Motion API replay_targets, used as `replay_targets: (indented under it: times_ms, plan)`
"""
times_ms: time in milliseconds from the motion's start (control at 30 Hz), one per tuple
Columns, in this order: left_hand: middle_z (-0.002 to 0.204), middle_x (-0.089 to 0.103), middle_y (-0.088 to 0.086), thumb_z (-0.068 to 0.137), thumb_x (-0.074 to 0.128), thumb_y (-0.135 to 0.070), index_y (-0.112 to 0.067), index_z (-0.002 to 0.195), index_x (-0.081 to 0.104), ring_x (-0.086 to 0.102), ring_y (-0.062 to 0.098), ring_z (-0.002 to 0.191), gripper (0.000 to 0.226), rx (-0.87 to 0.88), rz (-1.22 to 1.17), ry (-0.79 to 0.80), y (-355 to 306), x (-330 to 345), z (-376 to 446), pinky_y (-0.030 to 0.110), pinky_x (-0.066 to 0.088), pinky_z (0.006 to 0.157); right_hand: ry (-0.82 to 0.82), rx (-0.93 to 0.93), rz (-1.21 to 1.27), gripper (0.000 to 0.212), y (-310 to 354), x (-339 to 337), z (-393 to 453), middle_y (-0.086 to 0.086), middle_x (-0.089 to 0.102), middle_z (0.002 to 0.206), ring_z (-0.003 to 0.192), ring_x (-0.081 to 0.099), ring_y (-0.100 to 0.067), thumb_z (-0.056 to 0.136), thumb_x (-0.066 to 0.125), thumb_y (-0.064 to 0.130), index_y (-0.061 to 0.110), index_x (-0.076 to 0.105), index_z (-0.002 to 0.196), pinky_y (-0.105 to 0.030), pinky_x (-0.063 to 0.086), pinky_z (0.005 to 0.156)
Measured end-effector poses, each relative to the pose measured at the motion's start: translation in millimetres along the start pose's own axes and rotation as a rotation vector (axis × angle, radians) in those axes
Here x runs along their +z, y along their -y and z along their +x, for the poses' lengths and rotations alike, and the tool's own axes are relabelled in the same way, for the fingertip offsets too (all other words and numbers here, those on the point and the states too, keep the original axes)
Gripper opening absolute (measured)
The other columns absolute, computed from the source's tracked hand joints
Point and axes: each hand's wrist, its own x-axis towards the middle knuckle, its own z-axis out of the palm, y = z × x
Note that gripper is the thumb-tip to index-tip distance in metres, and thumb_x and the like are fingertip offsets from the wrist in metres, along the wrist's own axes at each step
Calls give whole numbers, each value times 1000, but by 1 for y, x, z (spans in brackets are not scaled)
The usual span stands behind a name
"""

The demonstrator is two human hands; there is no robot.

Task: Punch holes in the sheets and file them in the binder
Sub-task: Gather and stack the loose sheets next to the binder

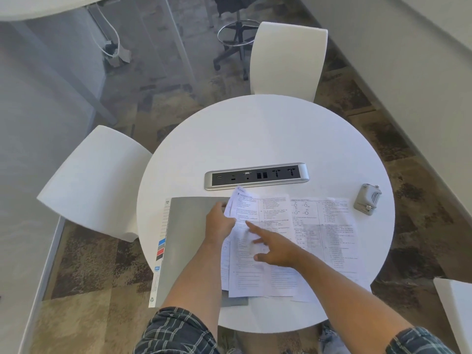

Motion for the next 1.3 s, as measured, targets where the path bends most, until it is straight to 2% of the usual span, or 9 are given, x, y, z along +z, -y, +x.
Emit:
replay_targets:
  times_ms: [133, 300, 400, 533, 700, 933, 1100, 1200, 1300]
  plan:
    - [94, 74, 4, 87, 68, -5, -20, 90, 69, 71, 20, 78, 15, -67, -195, 55, 7, -12, -9, 29, 55, 63, -410, 67, 65, 74, -14, -5, -7, 4, 53, 146, 129, 55, -13, 95, 73, 20, 29, 36, 159, -40, 48, 111]
    - [93, 78, 8, 88, 66, 4, -10, 98, 71, 76, 21, 75, 18, -161, -597, 99, 16, -31, -29, 32, 61, 63, -609, 149, 329, 88, -18, -11, -11, 4, 45, 149, 128, 49, -12, 86, 84, 39, 21, 36, 158, -35, 45, 107]
    - [105, 78, 13, 85, 71, -1, -10, 104, 72, 74, 32, 93, 22, -197, -685, 192, 19, -38, -38, 41, 61, 79, -605, 131, 584, 97, -9, -18, -16, 11, 50, 147, 129, 52, -12, 77, 90, 46, 25, 38, 156, -34, 44, 105]
    - [112, 76, 15, 70, 75, -9, -7, 113, 72, 71, 37, 105, 44, -155, -781, 264, 11, -43, -49, 49, 56, 94, -526, 43, 761, 65, 5, -34, -30, 3, 76, 120, 109, 73, -16, 74, 94, 33, 22, 64, 131, -33, 59, 87]
    - [122, 71, 23, 76, 77, -8, 2, 126, 67, 70, 40, 109, 52, -30, -926, 324, -12, -46, -61, 54, 55, 98, -440, -5, 968, 48, 19, -47, -51, -9, 80, 109, 101, 77, -28, 69, 93, 14, 9, 76, 113, -41, 63, 80]
    - [121, 74, 12, 63, 92, -21, -13, 122, 73, 67, 31, 118, 63, 169, -727, 277, -49, -41, -81, 56, 51, 106, -666, -145, 876, 25, 43, -73, -63, -6, 82, 98, 93, 79, -22, 78, 87, 0, 6, 79, 100, -36, 65, 78]
    - [103, 74, 3, 72, 82, -7, -32, 96, 76, 67, 18, 98, 35, 408, -601, 231, -65, -44, -96, 46, 58, 89, -700, -311, 714, 17, 54, -89, -82, -1, 81, 89, 86, 76, -15, 79, 83, -10, 5, 79, 87, -34, 65, 78]
    - [95, 77, -14, 75, 84, 7, -31, 100, 74, 70, 3, 91, 47, 362, -591, 216, -49, -36, -98, 29, 57, 84, -660, -324, 649, 16, 42, -85, -93, -12, 78, 91, 87, 74, -17, 76, 83, -13, -5, 77, 89, -38, 64, 78]
    - [99, 79, -11, 71, 89, 3, -36, 96, 79, 70, 5, 90, 47, 298, -469, 236, -21, -24, -100, 34, 56, 87, -575, -214, 647, 35, 20, -72, -103, 4, 81, 89, 87, 77, -9, 70, 87, -13, 11, 78, 94, -33, 64, 77]
